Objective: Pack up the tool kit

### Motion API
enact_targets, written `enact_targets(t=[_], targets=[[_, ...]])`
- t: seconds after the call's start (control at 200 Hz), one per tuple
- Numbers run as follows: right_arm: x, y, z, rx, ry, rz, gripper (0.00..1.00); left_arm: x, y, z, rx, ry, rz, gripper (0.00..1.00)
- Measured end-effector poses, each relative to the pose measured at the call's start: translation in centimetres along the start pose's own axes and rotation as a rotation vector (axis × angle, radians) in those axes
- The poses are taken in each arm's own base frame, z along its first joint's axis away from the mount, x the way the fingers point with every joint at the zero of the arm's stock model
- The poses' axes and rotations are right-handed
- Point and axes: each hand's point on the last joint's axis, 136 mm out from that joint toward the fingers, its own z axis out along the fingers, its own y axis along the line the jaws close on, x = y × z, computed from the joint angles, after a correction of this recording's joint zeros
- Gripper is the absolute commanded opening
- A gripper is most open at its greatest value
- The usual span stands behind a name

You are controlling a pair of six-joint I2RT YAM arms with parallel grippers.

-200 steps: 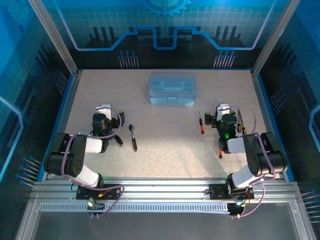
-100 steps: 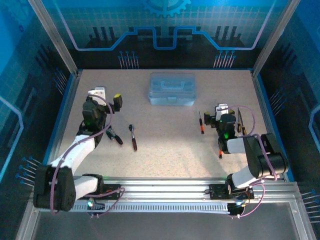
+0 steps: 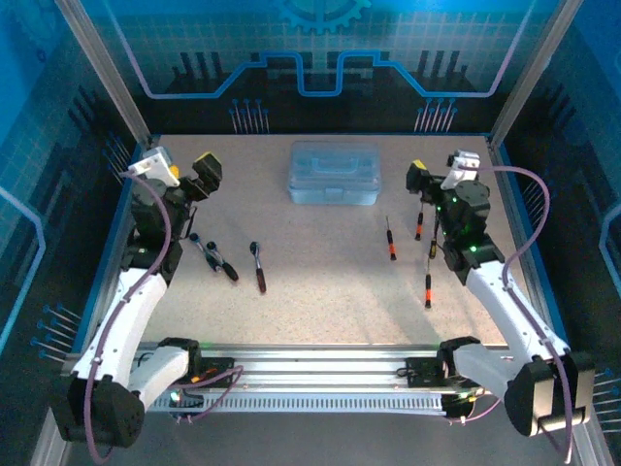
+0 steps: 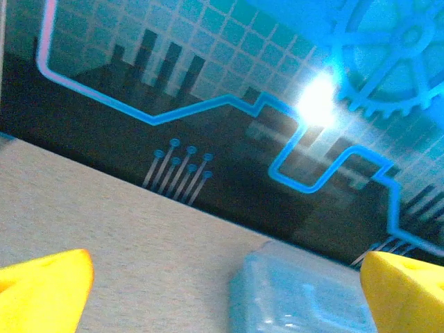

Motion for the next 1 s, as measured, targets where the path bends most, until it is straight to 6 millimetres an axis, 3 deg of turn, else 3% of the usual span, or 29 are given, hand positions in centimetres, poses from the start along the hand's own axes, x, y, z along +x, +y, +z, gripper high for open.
enact_targets(t=[0.095, 0.24, 0.33, 0.39, 0.42, 0.425, 0.45, 0.455, 0.535, 0.685, 0.8, 1.001], targets=[[3.8, -0.4, 0.6, 0.001, 0.151, 0.053, 0.84, 1.3, 0.2, 2.3, -0.003, 0.085, -0.061, 0.99], [8.4, -0.4, 1.2, 0.011, 0.361, 0.076, 0.86, 4.2, -1.4, 9.3, 0.021, 0.3, -0.081, 0.99], [9.4, -0.3, 1.3, 0.01, 0.417, 0.091, 0.88, 7.3, -2.8, 13.1, 0.038, 0.431, -0.054, 0.99], [9.6, -0.1, 1.4, 0.007, 0.44, 0.097, 0.88, 9.3, -4.3, 14.7, 0.064, 0.499, -0.032, 0.99], [9.6, 0.1, 1.5, 0.0, 0.447, 0.102, 0.88, 9.1, -4.7, 14.7, 0.076, 0.509, -0.025, 0.99], [9.5, 0.1, 1.6, -0.001, 0.447, 0.102, 0.88, 10.6, -5.1, 15.5, 0.083, 0.54, -0.019, 0.99], [9.5, 0.2, 1.8, -0.005, 0.451, 0.104, 0.87, 10.7, -5.2, 15.6, 0.085, 0.543, -0.017, 0.99], [9.5, 0.2, 1.8, -0.005, 0.451, 0.104, 0.87, 11.7, -5.9, 16.1, 0.097, 0.573, -0.007, 0.99], [9.4, 0.8, 2.9, -0.022, 0.471, 0.108, 0.84, 14.8, -7.9, 17.9, 0.135, 0.657, 0.015, 0.99], [9.0, 2.1, 6.1, -0.053, 0.507, 0.127, 0.84, 20.0, -10.3, 19.5, 0.176, 0.769, 0.045, 0.99], [8.9, 2.5, 8.3, -0.052, 0.521, 0.142, 0.81, 23.7, -10.2, 19.2, 0.145, 0.841, 0.085, 0.97], [10.2, 2.7, 10.8, -0.045, 0.57, 0.153, 0.8, 24.0, -9.4, 19.1, 0.071, 0.83, 0.151, 0.97]])
